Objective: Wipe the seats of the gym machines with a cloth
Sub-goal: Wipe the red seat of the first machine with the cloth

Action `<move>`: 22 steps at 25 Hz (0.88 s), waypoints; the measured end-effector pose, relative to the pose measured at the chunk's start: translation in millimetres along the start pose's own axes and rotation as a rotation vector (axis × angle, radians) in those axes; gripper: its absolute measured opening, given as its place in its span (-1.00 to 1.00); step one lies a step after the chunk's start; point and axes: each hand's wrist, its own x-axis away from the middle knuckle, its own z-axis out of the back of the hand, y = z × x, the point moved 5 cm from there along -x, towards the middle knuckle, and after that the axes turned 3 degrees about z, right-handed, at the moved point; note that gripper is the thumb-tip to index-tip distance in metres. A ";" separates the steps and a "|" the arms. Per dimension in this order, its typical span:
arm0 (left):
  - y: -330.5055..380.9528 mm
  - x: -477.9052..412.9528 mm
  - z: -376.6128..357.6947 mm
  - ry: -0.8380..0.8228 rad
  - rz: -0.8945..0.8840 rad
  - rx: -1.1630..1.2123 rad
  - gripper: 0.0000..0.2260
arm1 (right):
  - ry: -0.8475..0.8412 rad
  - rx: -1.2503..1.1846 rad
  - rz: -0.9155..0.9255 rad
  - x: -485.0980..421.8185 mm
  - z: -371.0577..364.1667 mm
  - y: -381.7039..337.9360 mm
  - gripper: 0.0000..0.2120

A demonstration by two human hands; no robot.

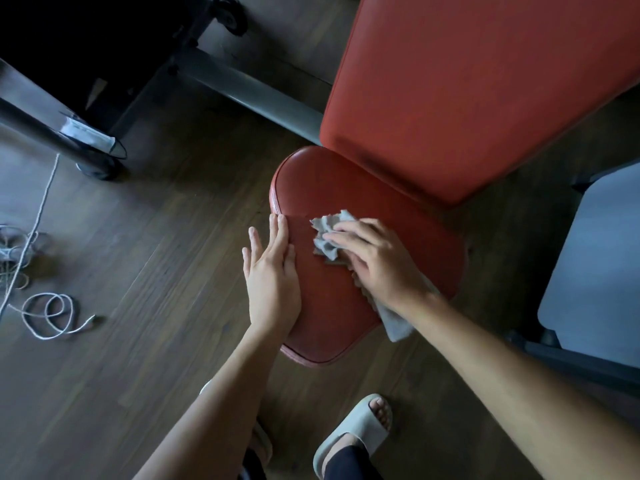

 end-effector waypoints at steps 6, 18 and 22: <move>-7.9 0.8 4.3 -0.122 0.132 0.367 -0.58 | 0.164 0.037 -0.300 -30.3 -10.3 8.8 -0.69; 3.8 6.8 14.3 -0.217 0.069 0.169 -0.55 | -0.127 -0.058 0.218 70.4 10.1 -35.8 -0.65; 28.0 -0.7 5.1 -0.058 -0.039 -0.121 -0.49 | -0.042 0.025 -0.063 74.4 34.9 27.1 -0.67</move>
